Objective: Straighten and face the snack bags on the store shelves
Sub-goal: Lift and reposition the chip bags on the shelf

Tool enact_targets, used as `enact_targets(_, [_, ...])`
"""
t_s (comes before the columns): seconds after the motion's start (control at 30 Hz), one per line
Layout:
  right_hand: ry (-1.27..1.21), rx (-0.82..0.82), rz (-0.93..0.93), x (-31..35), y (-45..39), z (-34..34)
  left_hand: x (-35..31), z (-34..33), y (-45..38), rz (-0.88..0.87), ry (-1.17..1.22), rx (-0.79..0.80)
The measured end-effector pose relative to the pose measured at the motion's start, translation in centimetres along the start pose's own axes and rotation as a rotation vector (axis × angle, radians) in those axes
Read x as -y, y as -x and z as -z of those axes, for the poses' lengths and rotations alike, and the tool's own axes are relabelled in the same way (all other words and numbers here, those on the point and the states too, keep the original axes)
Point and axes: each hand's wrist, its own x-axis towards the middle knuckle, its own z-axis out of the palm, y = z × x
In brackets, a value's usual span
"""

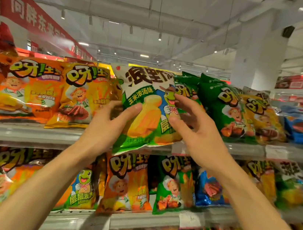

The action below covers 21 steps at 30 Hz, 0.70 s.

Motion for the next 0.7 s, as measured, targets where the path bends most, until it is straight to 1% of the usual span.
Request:
enact_targets(0.13, [-0.079,-0.083,-0.050,-1.0,1.0,3.4,-1.0,-2.8,0.2,-0.036,0.048,0.040])
enact_targets(0.2, [-0.102,-0.086,-0.081,-1.9,1.5,5.4,-2.1,-4.9,0.6,-0.071,0.058,0.040])
enact_targets(0.3, [-0.106,-0.086,-0.090,-3.5,1.8,9.0,-3.4,-8.6,0.6,-0.109,0.010,0.037])
enact_targets(0.47, [-0.176,-0.068,-0.074,-6.0,1.7,16.3,-5.7,-16.5,0.6,-0.122,0.013,-0.023])
enact_targets(0.7, [-0.164,-0.035,-0.039,-10.4,0.5,26.7,-8.8,-27.8,-0.7,-0.094,-0.017,-0.059])
